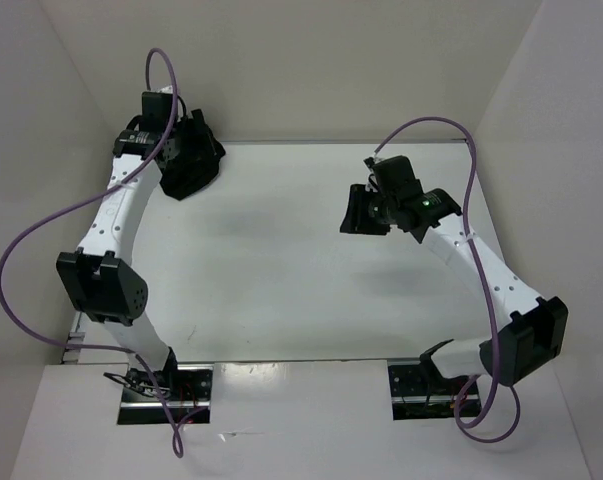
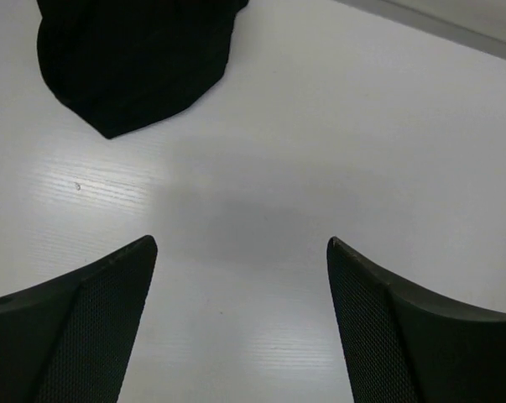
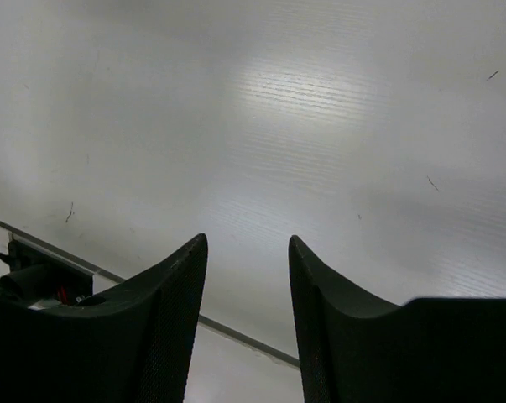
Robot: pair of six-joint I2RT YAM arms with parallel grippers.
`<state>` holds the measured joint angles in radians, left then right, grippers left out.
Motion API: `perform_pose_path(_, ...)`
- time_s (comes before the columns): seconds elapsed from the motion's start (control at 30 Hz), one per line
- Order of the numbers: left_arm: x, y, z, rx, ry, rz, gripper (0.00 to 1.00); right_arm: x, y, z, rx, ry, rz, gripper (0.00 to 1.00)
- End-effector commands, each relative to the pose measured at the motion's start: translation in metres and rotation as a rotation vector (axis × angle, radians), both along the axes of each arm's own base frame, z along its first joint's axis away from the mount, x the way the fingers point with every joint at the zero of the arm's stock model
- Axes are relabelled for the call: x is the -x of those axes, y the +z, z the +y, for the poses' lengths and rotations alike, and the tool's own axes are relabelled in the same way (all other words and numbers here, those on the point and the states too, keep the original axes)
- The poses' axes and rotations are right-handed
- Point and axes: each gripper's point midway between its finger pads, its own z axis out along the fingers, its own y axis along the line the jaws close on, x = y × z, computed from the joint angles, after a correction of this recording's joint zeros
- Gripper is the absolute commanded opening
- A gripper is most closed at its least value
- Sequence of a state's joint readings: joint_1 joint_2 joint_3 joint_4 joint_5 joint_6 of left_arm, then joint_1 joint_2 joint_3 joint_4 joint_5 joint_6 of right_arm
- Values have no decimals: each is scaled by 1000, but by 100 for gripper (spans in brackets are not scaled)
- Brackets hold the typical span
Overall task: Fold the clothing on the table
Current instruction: Grab the skirt from the pile
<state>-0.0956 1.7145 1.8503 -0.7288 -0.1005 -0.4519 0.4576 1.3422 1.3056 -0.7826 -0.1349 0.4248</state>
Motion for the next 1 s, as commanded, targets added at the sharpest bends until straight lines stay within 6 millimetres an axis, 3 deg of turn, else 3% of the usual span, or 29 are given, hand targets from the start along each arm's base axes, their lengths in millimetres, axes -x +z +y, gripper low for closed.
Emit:
perform_pose_path(0.0, -19, -53, 19, 24, 52, 94, 89, 7, 10, -4, 1, 1, -45, 49)
perform_pose_path(0.03, -26, -56, 23, 25, 61, 87, 89, 8, 13, -5, -3, 1, -53, 49)
perform_pose_path(0.07, -34, -71, 27, 23, 70, 116, 89, 10, 8, -5, -4, -6, -37, 49)
perform_pose_path(0.3, -94, -87, 46, -78, 36, 21, 89, 17, 10, -11, -23, -36, -31, 49)
perform_pose_path(0.33, -102, -79, 46, -92, 26, -9, 89, 16, 10, -12, -17, -43, -34, 49)
perform_pose_path(0.4, -114, -88, 55, -157, 19, -1, 89, 20, 8, -14, -19, -51, -19, 49)
perform_pose_path(0.43, -122, -77, 57, -179, 16, -32, 90, 22, 6, -15, -14, -51, -10, 49)
perform_pose_path(0.53, -140, -99, 64, -288, -14, -1, 90, 24, 5, -15, -22, -68, 9, 49)
perform_pose_path(0.6, -148, -94, 68, -340, 1, -9, 92, 26, 4, -15, -23, -75, 21, 49)
perform_pose_path(0.87, -173, -159, 64, -361, -66, 75, 92, 31, 11, -16, -18, -76, 57, 49)
perform_pose_path(0.9, -176, -176, 64, -361, -71, 101, 92, 31, 9, -18, -4, -82, 69, 49)
perform_pose_path(0.97, -181, -178, 56, -331, -107, 92, 92, 31, 12, -20, 4, -90, 67, 49)
